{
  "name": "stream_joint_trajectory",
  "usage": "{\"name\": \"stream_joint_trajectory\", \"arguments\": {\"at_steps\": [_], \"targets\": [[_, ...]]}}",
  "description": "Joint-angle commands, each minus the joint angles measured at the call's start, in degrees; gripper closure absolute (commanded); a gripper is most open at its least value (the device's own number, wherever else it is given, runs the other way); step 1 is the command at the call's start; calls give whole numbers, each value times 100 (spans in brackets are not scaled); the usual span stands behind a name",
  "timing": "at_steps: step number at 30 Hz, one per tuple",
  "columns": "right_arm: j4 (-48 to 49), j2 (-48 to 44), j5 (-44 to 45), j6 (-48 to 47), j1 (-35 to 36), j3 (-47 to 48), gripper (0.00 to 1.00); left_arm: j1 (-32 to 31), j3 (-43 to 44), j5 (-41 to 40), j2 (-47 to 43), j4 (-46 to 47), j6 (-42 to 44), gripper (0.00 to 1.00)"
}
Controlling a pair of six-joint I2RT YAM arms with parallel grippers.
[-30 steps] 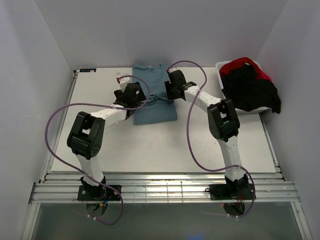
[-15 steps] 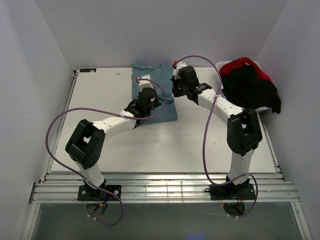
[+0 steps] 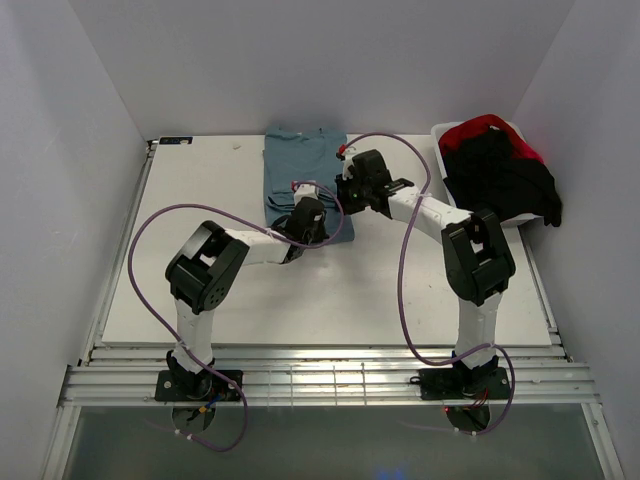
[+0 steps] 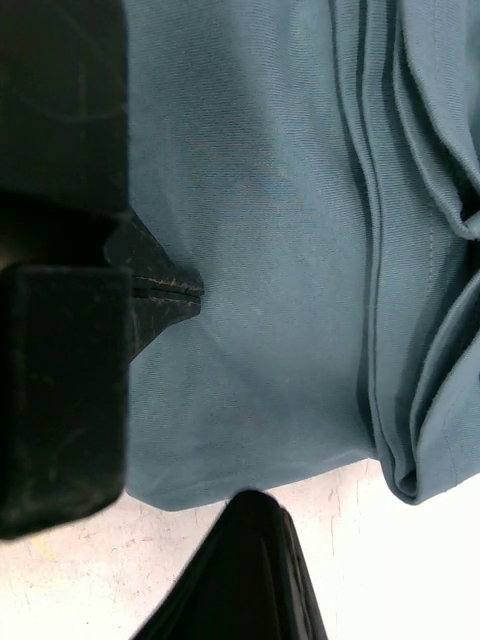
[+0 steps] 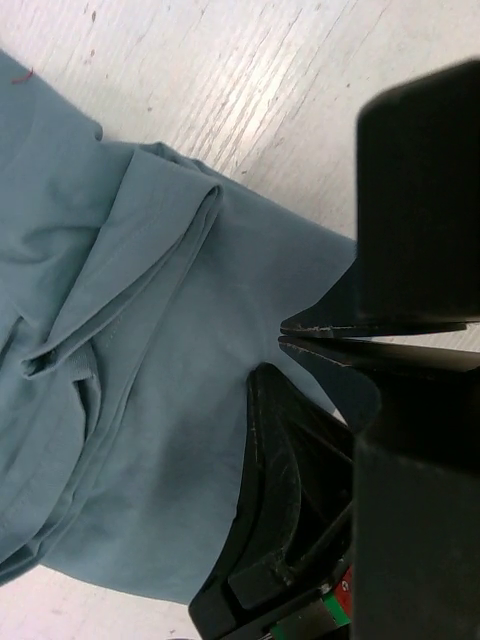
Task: Fold and stack the t-shirts
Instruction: Fold the folded rectangular tshirt in 1/3 of the way
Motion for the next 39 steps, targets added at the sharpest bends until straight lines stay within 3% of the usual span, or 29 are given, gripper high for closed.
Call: {"name": "stream_joint_trajectory", "arguments": {"at_steps": [1,16,39], "targets": [[271,111,-427,59,26,155,92,10,-141,38,-95,159,-3,100],[464,752,-1086,269,149,454,92,-632,-1371,-278,-754,256,-759,100],[359,1578,-893,296,184,1210,92,-1132,-2601,-533,-2010,239,-1488,100]]}}
